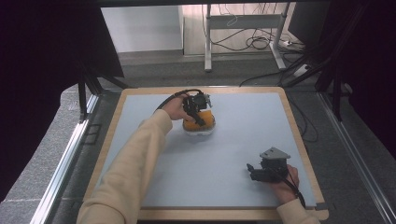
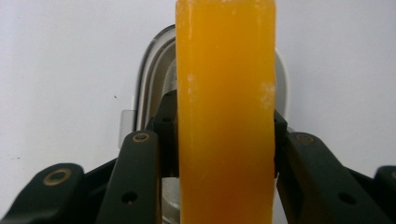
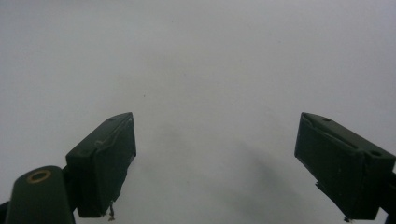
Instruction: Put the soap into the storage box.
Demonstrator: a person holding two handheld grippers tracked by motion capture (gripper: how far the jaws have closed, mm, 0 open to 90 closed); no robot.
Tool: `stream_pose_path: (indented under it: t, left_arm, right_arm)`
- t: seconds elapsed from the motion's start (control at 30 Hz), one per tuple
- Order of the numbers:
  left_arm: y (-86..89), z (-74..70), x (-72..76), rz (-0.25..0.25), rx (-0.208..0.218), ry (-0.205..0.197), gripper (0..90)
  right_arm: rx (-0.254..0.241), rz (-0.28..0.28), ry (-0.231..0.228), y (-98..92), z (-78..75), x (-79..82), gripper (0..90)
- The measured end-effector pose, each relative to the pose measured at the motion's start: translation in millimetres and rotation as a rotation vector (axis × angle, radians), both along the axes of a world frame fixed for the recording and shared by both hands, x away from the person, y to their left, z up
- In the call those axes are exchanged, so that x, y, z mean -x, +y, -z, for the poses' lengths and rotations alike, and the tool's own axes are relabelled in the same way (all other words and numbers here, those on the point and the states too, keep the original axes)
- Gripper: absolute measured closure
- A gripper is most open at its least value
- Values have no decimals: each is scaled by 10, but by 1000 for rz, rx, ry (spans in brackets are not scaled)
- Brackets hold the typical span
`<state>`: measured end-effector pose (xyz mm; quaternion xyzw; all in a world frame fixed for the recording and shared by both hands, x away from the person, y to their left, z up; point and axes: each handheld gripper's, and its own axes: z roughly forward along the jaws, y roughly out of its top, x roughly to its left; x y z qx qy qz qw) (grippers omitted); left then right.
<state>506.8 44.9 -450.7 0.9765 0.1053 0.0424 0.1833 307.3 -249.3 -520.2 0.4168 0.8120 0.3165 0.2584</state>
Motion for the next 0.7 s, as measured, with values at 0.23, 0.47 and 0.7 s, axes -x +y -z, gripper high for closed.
stream_pose_path:
  t: [0.23, 0.47, 0.7]
  left_arm:
    - [26, -91, -18, -56, 53, -66, 424]
    - [92, -251, 42, -130, 110, -208, 294]
    - [155, -302, 137, -143, 114, -172, 290]
  right_arm:
    - [0, 0, 5, 2, 6, -1, 132]
    - [3, -5, 4, 12, 5, 5, 132]
    - [7, -3, 8, 17, 16, 6, 132]
